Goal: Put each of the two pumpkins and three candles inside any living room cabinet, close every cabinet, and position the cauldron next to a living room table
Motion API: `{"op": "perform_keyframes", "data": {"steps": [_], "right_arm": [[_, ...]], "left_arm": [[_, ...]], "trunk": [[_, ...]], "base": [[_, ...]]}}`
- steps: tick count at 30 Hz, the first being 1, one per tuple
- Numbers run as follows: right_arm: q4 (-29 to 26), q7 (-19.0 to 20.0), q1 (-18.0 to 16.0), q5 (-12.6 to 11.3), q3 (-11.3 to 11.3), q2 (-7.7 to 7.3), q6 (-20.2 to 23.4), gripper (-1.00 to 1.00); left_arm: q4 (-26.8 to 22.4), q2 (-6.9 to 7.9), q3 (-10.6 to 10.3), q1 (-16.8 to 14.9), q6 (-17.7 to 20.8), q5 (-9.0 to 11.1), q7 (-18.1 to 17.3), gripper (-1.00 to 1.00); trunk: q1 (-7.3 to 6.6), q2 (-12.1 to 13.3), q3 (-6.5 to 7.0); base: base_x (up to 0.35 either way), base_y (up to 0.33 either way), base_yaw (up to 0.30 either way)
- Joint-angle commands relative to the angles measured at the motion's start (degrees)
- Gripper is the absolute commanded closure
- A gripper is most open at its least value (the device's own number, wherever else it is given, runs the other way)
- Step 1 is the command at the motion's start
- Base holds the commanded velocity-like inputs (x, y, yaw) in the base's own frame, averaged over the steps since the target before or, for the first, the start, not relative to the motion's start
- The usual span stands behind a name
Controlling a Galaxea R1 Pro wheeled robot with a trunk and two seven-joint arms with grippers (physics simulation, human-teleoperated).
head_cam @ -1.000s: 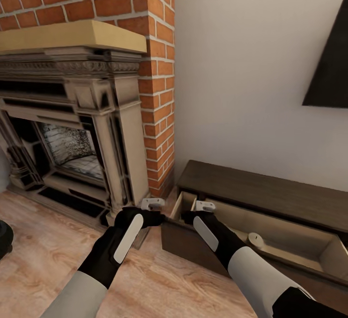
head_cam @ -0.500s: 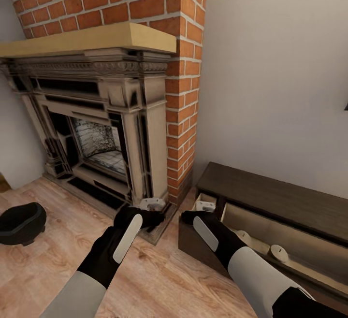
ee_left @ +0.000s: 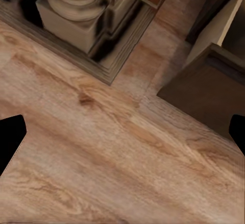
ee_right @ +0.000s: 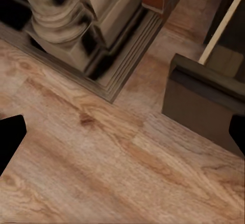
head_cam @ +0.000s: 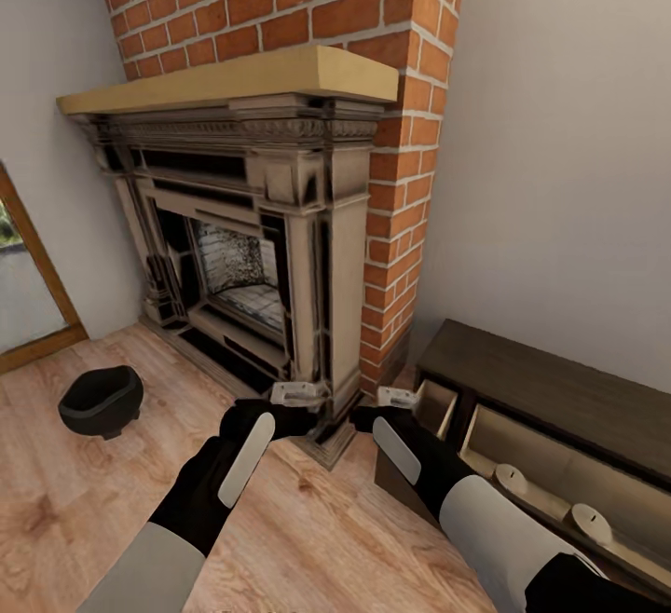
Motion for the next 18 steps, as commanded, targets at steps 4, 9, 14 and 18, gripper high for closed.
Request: {"op": "perform_keyframes", "data": {"steps": [4, 9, 14, 18], "right_arm": [[-0.1, -0.5, -0.1, -0.5, 0.3, -0.05, 0.1, -1.0], [-0.1, -0.5, 0.0, -0.5, 1.4, -0.05, 0.1, -1.0], [-0.1, -0.6, 0.0, -0.5, 3.2, -0.05, 0.0, -1.0], [0.0, -0.6, -0.1, -0.5, 3.3, -0.05, 0.0, -1.0]], "left_arm": [[0.0, 0.11, 0.0, -0.1, 0.0, 0.6, 0.6, -1.0], [0.0, 0.18, 0.1, -0.1, -0.1, 0.6, 0.6, -1.0], [-0.1, 0.24, 0.2, -0.1, -0.1, 0.6, 0.6, -1.0], [0.0, 0.3, 0.2, -0.1, -0.1, 0.7, 0.4, -1.0]], "trunk": [[-0.01, 0.0, -0.06], [-0.01, 0.0, -0.06], [-0.01, 0.0, -0.06], [-0.01, 0.0, -0.06]], "base": [[0.002, 0.0, 0.293], [0.124, 0.064, 0.293], [0.116, 0.257, 0.293], [0.022, 0.314, 0.292]]}}
